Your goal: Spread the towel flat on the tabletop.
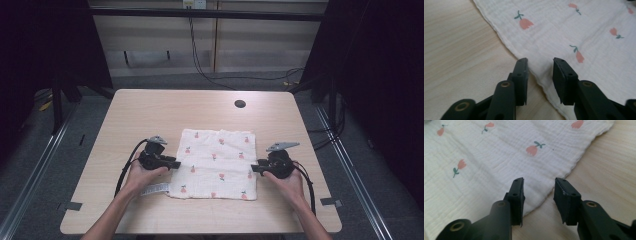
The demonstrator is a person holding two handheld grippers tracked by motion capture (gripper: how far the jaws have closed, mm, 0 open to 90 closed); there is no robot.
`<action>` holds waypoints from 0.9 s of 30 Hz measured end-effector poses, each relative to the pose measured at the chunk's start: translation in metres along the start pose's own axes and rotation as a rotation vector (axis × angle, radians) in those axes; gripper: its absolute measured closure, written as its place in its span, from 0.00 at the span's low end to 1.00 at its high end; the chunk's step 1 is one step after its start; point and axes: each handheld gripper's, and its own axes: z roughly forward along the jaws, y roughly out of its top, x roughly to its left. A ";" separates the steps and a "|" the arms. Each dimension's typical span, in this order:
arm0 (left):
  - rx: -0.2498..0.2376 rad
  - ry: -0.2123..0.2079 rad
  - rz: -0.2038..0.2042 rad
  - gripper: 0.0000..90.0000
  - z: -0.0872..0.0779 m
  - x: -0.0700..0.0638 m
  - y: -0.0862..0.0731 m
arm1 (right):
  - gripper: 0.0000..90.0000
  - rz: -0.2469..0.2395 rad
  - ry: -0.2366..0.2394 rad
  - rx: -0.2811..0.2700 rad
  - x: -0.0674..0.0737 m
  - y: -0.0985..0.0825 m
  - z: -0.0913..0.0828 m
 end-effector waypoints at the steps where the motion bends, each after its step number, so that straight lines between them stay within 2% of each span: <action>1: 0.001 -0.002 0.014 0.80 0.000 0.000 -0.001 | 0.70 -0.006 0.002 0.005 0.001 0.000 0.001; 5: 0.017 -0.001 0.027 0.96 0.000 -0.003 -0.002 | 0.74 -0.020 -0.001 0.025 0.003 -0.001 0.007; 7: 0.022 0.010 0.028 0.97 -0.001 -0.006 -0.003 | 0.77 -0.012 -0.009 0.019 0.003 0.000 0.008; 8: 0.026 0.011 0.021 0.97 -0.003 -0.008 -0.006 | 0.84 -0.015 -0.003 0.017 0.002 -0.001 0.008; 11: 0.021 0.010 0.010 0.97 -0.006 -0.010 -0.011 | 0.94 -0.026 -0.008 0.009 0.005 -0.001 0.010; 13: 0.015 0.031 0.003 0.97 -0.013 -0.012 -0.018 | 0.97 -0.025 0.011 0.004 0.008 -0.002 0.010; 14: 0.017 0.027 -0.002 0.97 -0.015 -0.013 -0.020 | 0.98 -0.018 0.026 0.011 0.010 -0.002 0.010; 15: 0.015 0.025 -0.009 0.97 -0.017 -0.014 -0.021 | 0.98 -0.031 0.025 0.016 0.012 -0.002 0.010; 17: 0.018 0.017 -0.002 0.97 -0.019 -0.015 -0.023 | 0.98 -0.033 0.036 0.019 0.014 -0.003 0.009; 18: 0.033 0.021 0.022 0.97 -0.021 -0.021 -0.026 | 0.98 -0.047 0.040 0.023 0.016 -0.003 0.007; 21: 0.035 0.004 0.014 0.97 -0.024 -0.028 -0.032 | 0.98 -0.059 0.047 0.035 0.019 -0.006 0.001; 24: 0.049 0.009 0.015 0.97 -0.025 -0.035 -0.035 | 0.99 -0.062 0.050 0.044 0.020 -0.010 -0.002; 25: 0.048 -0.009 0.027 0.97 -0.028 -0.039 -0.038 | 0.99 -0.069 0.049 0.054 0.021 -0.010 -0.003; 27: 0.057 0.005 0.034 0.97 -0.026 -0.040 -0.040 | 0.99 -0.075 0.050 0.056 0.026 -0.012 -0.003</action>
